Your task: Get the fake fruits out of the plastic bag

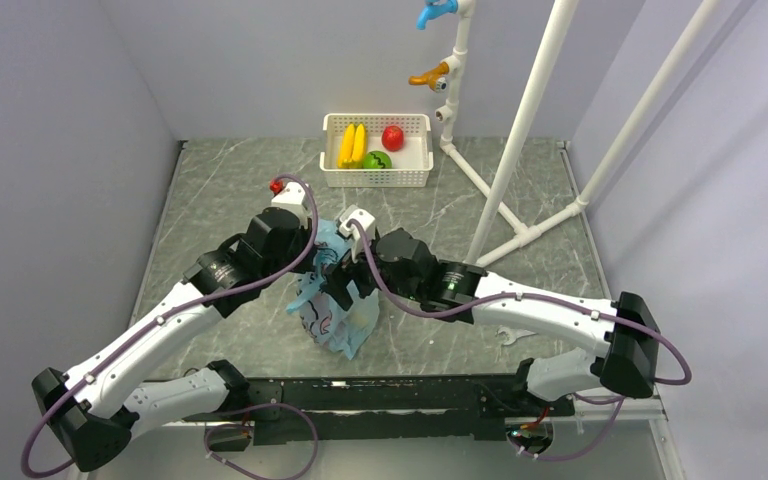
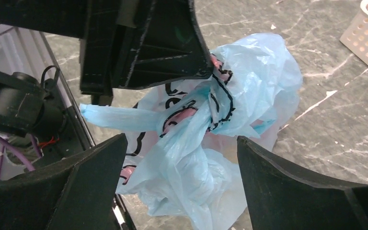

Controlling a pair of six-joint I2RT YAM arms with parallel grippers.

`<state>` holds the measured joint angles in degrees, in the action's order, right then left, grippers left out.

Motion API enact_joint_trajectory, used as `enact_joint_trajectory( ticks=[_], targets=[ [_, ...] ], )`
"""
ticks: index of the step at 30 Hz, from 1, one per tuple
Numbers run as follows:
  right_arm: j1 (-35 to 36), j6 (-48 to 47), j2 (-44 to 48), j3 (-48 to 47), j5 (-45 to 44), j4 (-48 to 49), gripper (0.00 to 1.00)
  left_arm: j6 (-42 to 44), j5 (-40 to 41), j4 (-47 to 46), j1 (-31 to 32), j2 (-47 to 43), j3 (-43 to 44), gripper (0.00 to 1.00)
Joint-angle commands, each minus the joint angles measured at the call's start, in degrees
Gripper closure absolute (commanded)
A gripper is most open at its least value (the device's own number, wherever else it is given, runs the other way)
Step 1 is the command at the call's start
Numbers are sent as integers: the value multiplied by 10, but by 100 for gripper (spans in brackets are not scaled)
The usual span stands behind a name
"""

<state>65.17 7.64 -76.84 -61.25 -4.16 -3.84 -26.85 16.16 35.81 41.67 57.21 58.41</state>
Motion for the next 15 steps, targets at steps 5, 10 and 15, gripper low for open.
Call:
enact_joint_trajectory(
  ticks=[5, 10, 15],
  targets=[
    [-2, 56, -47, -55, -33, -2, 30, -12, -11, -25, -1, -17, 8, 100],
    [-1, 70, -76, -75, -22, -17, 37, -12, -16, -25, -2, -21, 10, 100],
    [-2, 74, -69, -58, -52, -3, 57, -14, -9, -30, -2, -30, -2, 100]
  ],
)
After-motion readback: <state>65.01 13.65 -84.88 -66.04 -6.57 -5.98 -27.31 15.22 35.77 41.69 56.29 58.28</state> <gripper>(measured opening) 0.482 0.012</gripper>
